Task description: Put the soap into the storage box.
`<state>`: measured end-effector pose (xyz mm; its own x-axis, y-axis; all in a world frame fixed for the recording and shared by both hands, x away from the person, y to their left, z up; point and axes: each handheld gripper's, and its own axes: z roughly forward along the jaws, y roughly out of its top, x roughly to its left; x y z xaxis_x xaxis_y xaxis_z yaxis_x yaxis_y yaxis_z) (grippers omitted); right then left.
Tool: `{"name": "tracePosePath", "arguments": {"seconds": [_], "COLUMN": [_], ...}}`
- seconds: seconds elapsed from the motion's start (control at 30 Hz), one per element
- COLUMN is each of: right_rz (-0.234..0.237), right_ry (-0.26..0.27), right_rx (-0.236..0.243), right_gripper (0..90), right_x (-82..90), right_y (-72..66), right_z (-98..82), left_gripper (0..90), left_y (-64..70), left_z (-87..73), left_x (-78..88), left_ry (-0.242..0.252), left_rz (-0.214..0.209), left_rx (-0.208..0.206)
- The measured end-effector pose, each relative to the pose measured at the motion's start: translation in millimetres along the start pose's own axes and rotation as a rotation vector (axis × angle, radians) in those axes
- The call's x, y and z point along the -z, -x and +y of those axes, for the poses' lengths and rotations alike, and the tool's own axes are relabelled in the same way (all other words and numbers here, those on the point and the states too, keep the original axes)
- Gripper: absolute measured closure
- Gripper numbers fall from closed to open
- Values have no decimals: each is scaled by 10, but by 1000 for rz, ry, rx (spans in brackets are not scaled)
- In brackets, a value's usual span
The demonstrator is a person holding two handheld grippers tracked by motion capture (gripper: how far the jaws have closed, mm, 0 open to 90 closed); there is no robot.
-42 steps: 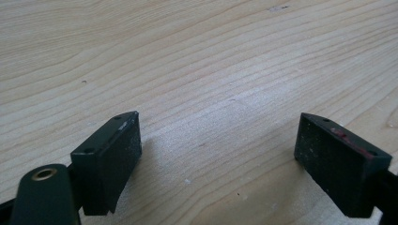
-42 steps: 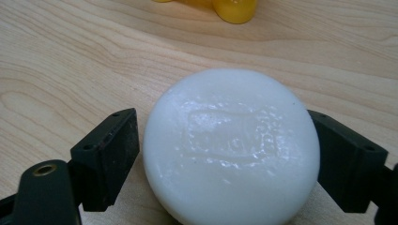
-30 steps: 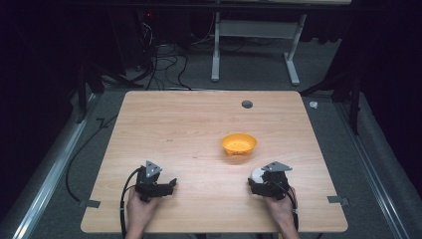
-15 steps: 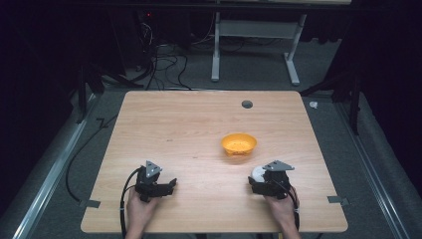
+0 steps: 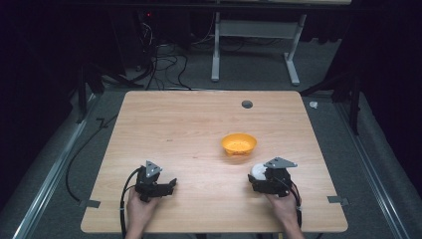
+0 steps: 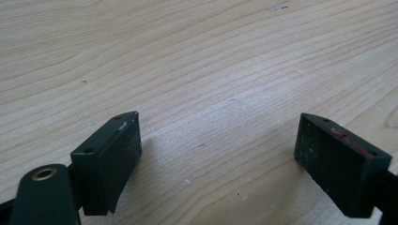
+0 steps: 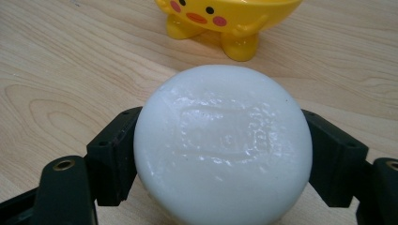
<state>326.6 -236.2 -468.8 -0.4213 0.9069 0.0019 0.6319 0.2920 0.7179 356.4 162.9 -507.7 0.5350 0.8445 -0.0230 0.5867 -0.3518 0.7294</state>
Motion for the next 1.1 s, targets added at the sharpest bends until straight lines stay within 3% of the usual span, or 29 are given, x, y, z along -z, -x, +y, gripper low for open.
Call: {"name": "tracePosePath", "arguments": {"seconds": [0.5, 1.1], "right_rz": [27, 51], "right_ry": [45, 74], "right_rx": [-2, 8], "right_gripper": [234, 234], "right_x": [136, 173], "right_y": [19, -7], "right_z": [177, 376], "left_gripper": [156, 156], "left_y": [-1, 0], "left_z": [0, 1], "left_x": [0, -1], "left_ry": [0, 0], "left_rz": [0, 0], "left_rx": [-2, 0]}}
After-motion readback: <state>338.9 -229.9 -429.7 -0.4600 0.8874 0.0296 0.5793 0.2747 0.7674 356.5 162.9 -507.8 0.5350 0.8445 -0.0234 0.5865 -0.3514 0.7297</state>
